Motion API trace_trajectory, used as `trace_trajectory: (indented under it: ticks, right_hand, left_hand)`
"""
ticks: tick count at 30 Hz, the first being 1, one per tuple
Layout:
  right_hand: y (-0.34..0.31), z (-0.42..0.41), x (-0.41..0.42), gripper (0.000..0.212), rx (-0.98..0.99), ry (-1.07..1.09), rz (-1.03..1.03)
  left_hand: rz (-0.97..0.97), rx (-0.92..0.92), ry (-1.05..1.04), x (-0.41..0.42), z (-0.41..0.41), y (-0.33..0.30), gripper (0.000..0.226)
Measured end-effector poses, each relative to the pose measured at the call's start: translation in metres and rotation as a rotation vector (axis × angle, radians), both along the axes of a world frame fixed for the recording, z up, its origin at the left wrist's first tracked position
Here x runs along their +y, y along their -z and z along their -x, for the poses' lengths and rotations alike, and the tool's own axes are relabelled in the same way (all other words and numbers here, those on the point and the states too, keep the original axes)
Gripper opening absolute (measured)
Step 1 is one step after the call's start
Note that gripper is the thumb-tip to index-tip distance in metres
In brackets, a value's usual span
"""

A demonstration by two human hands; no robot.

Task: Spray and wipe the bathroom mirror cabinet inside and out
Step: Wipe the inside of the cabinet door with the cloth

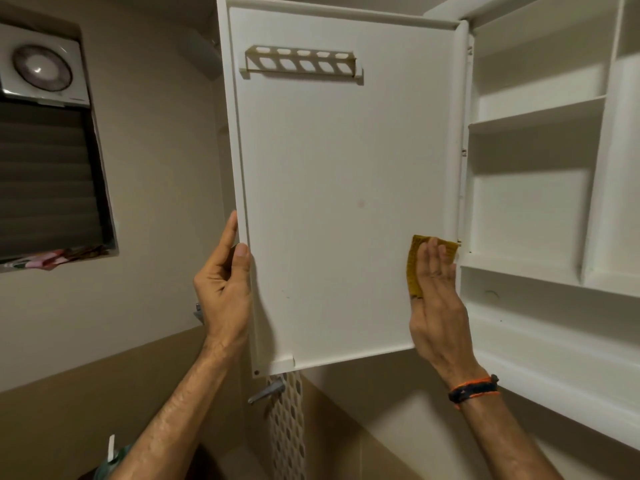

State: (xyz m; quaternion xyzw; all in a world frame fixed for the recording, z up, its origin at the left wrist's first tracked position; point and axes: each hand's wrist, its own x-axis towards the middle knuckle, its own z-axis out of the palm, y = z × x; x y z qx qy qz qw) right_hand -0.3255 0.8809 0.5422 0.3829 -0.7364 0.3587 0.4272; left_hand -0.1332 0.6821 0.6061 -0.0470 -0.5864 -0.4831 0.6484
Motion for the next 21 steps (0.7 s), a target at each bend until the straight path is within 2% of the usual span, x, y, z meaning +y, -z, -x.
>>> trace_trajectory:
  ticks: [5, 12, 15, 21]
  right_hand:
    - [0.032, -0.005, 0.004, 0.07, -0.044, -0.003, -0.03]
    - [0.032, -0.042, -0.027, 0.073, -0.108, -0.048, 0.026]
    - [0.031, -0.073, -0.053, 0.069, -0.078, -0.093, -0.018]
    - [0.03, -0.131, -0.105, 0.077, 0.03, -0.179, -0.112]
  left_hand:
    - [0.023, -0.072, 0.024, -0.001, -0.005, 0.023, 0.045]
    - [-0.035, -0.092, 0.086, -0.001, -0.005, 0.039, 0.045]
    - [-0.039, -0.096, 0.11, -0.002, -0.006, 0.038, 0.045]
    - [-0.025, -0.092, 0.128, -0.002, -0.006, 0.035, 0.046]
